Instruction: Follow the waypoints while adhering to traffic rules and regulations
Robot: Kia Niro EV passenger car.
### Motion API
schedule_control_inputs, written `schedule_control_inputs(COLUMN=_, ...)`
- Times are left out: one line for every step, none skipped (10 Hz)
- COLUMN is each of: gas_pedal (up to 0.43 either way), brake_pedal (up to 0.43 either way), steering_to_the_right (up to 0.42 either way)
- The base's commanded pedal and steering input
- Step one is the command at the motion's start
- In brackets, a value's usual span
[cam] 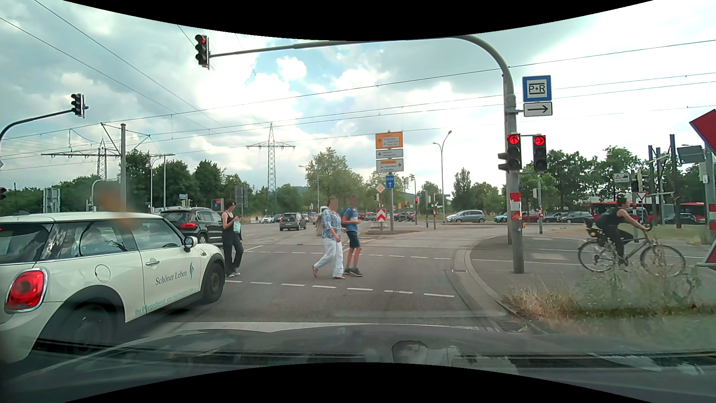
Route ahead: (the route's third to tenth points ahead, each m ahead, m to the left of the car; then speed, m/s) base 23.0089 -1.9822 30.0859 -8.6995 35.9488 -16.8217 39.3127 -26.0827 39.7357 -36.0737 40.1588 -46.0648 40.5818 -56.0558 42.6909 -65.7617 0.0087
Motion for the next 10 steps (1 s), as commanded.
schedule_control_inputs(gas_pedal=0.0, brake_pedal=0.256, steering_to_the_right=0.004)
schedule_control_inputs(gas_pedal=0.0, brake_pedal=0.256, steering_to_the_right=0.005)
schedule_control_inputs(gas_pedal=0.0, brake_pedal=0.256, steering_to_the_right=0.005)
schedule_control_inputs(gas_pedal=0.0, brake_pedal=0.256, steering_to_the_right=0.005)
schedule_control_inputs(gas_pedal=0.0, brake_pedal=0.256, steering_to_the_right=0.005)
schedule_control_inputs(gas_pedal=0.0, brake_pedal=0.256, steering_to_the_right=0.004)
schedule_control_inputs(gas_pedal=0.0, brake_pedal=0.256, steering_to_the_right=0.005)
schedule_control_inputs(gas_pedal=0.0, brake_pedal=0.256, steering_to_the_right=0.004)
schedule_control_inputs(gas_pedal=0.0, brake_pedal=0.256, steering_to_the_right=0.005)
schedule_control_inputs(gas_pedal=0.0, brake_pedal=0.256, steering_to_the_right=0.005)
